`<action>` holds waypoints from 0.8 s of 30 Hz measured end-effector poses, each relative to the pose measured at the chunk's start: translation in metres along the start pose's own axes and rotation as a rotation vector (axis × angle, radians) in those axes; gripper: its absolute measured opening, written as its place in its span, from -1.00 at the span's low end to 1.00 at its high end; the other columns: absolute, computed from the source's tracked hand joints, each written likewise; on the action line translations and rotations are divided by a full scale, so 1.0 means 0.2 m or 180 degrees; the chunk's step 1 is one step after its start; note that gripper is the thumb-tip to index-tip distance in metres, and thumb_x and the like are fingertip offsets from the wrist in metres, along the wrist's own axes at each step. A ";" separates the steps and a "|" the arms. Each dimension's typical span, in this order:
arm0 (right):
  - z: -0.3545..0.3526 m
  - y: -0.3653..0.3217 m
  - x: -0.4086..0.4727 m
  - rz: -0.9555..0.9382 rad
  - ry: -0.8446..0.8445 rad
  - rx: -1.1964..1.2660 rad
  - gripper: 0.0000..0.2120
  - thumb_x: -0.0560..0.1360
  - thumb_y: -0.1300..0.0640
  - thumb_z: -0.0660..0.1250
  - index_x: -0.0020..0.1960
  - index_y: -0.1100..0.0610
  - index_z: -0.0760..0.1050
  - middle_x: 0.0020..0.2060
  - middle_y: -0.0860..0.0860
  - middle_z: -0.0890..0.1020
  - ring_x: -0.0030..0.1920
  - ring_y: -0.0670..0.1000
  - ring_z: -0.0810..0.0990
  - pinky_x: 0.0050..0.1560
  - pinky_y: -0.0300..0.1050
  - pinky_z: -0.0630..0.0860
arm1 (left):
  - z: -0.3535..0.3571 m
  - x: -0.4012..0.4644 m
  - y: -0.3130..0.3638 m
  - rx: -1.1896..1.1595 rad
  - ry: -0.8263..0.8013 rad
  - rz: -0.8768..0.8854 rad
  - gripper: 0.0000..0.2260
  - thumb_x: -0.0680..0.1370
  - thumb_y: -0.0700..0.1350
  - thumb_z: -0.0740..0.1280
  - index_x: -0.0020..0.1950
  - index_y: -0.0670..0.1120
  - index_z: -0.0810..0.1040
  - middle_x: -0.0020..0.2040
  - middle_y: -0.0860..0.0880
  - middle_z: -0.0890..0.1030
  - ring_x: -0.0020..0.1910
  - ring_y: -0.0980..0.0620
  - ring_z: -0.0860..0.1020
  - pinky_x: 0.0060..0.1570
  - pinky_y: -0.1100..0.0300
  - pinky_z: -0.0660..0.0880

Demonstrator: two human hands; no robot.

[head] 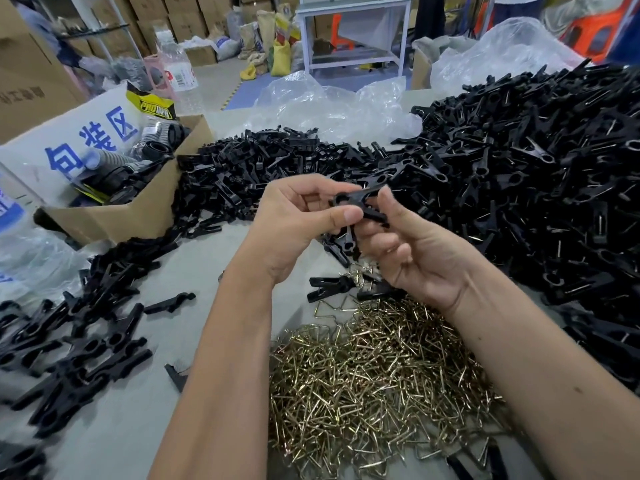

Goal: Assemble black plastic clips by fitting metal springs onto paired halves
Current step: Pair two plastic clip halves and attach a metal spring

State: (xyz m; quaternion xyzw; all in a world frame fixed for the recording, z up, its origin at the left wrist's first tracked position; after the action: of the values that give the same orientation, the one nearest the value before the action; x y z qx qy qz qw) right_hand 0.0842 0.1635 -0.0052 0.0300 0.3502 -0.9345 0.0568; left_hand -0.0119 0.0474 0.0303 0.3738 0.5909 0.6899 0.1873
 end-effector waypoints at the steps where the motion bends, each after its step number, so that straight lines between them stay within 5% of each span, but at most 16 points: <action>1: 0.01 -0.01 0.00 0.0075 -0.0140 0.0113 -0.55 0.43 0.03 0.49 0.22 0.22 0.51 -0.29 0.04 0.58 -0.46 -0.14 0.58 -0.55 -0.39 0.50 | 0.02 0.01 0.00 -0.0028 -0.0030 0.0024 -0.79 0.37 -0.24 0.58 -0.01 -0.11 0.75 -0.24 -0.03 0.72 -0.32 0.11 0.60 -0.27 0.28 0.54; 4: 0.03 -0.03 -0.02 0.0324 -0.0563 0.0770 -0.58 0.39 0.13 0.56 0.16 0.28 0.55 -0.26 0.14 0.61 -0.47 -0.07 0.63 -0.56 -0.29 0.55 | 0.07 0.02 0.01 -0.0119 -0.0040 0.0049 -0.82 0.41 -0.26 0.55 -0.02 -0.08 0.76 -0.19 -0.02 0.73 -0.35 0.14 0.55 -0.32 0.32 0.49; 9: 0.06 -0.05 -0.03 0.0340 -0.1075 0.1417 -0.60 0.56 0.20 0.39 0.40 0.13 0.51 -0.20 0.27 0.55 -0.42 0.08 0.65 -0.49 -0.16 0.63 | 0.09 0.03 -0.01 -0.0234 0.0045 -0.0228 -0.85 0.38 -0.17 0.58 -0.07 -0.05 0.76 -0.09 -0.31 0.61 -0.22 -0.13 0.46 -0.23 0.20 0.42; 15: 0.04 -0.04 -0.01 0.0306 -0.0783 0.1371 -0.76 0.58 0.13 0.31 0.21 0.18 0.57 -0.30 0.20 0.50 -0.48 -0.17 0.33 -0.59 -0.37 0.45 | 0.06 0.02 -0.02 -0.0027 0.0028 -0.0215 -0.81 0.36 -0.19 0.58 -0.05 -0.02 0.77 -0.12 -0.24 0.67 -0.14 -0.11 0.57 -0.08 0.13 0.57; 24: 0.03 -0.03 -0.01 0.0430 -0.0846 0.1593 -0.78 0.59 0.11 0.33 0.16 0.20 0.55 -0.36 0.22 0.51 -0.53 -0.15 0.34 -0.61 -0.35 0.43 | 0.05 0.02 -0.01 0.0222 0.0090 0.0232 -0.72 0.32 -0.27 0.63 -0.01 -0.18 0.71 -0.18 -0.03 0.72 -0.20 0.09 0.63 -0.13 0.26 0.57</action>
State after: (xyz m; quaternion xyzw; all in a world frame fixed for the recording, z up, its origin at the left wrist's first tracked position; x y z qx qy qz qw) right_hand 0.0857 0.1645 0.0046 -0.0563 0.0956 -0.9816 0.1551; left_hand -0.0072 0.0573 0.0303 0.3915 0.6032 0.6805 0.1406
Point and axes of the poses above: each hand's wrist, its own x-axis towards the middle knuckle, its own z-axis out of the palm, y = z × x, the point moved 5 cm from there along x, towards the middle knuckle
